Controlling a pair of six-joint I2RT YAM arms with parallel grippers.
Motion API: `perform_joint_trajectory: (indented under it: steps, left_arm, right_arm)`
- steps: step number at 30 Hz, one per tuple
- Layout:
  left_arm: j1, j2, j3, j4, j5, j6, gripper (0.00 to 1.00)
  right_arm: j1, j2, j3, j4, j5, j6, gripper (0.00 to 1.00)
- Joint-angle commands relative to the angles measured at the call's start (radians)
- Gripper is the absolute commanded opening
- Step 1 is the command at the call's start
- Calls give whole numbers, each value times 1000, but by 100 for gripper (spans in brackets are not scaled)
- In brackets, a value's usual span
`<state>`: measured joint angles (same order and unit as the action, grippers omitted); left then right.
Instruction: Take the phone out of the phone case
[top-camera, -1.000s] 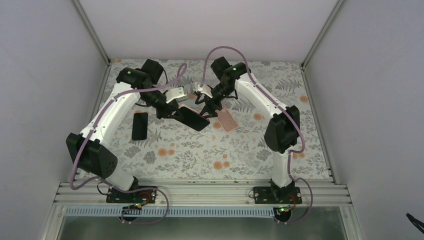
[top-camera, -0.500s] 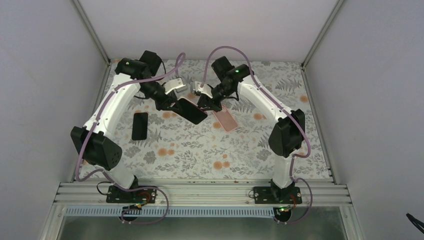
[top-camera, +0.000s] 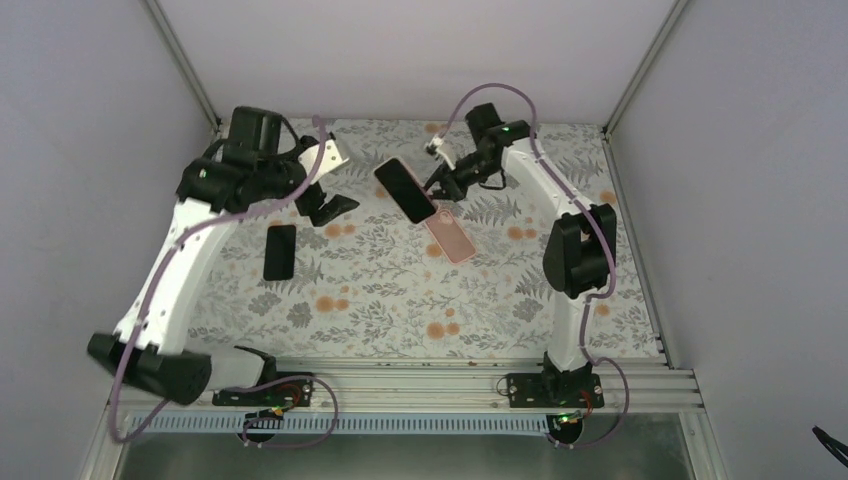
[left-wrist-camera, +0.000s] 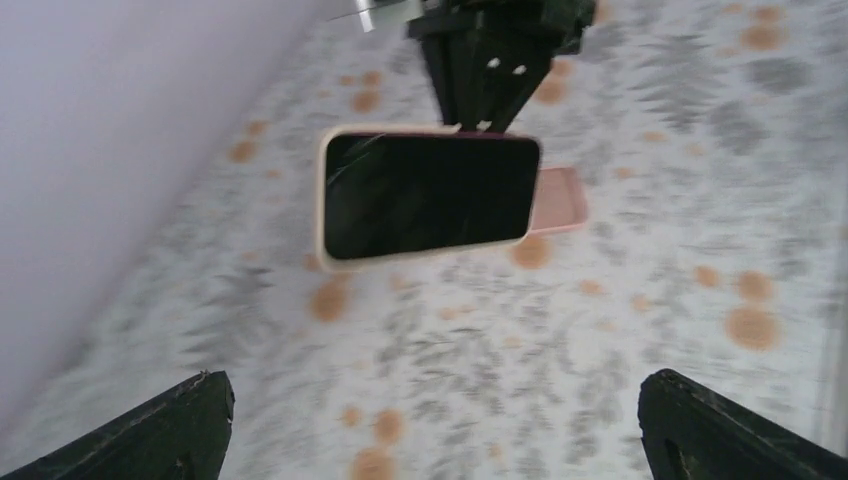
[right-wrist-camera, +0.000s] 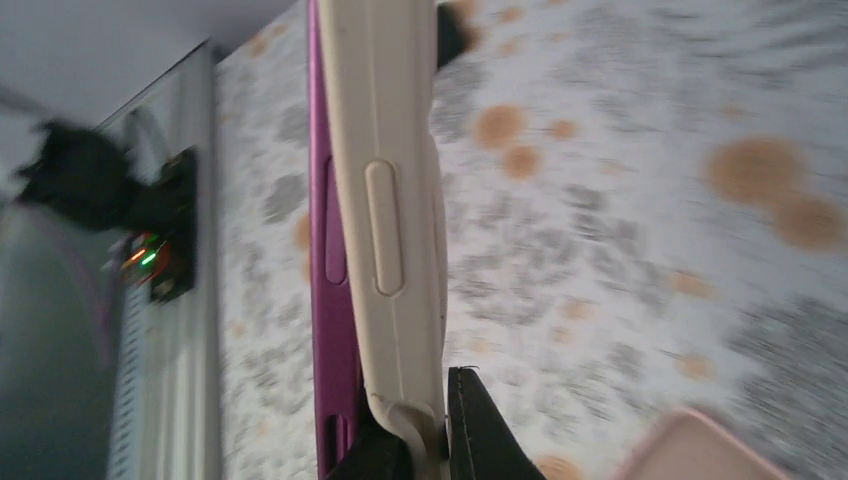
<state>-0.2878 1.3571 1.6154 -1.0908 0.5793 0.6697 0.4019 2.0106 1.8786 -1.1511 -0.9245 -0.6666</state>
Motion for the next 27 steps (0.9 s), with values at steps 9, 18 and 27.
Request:
perform_joint_trajectory:
  steps: [9, 18, 27]
  left_arm:
    - [-399, 14, -386, 935, -900, -44, 100]
    - [-421, 117, -420, 1210, -947, -125, 96]
    - [-413, 168, -409, 1175, -898, -165, 95]
  right_arm:
    - [44, -116, 6, 643, 588, 786, 3]
    - [65, -133, 43, 685, 637, 893, 3]
    - [78, -158, 41, 692, 625, 901, 3]
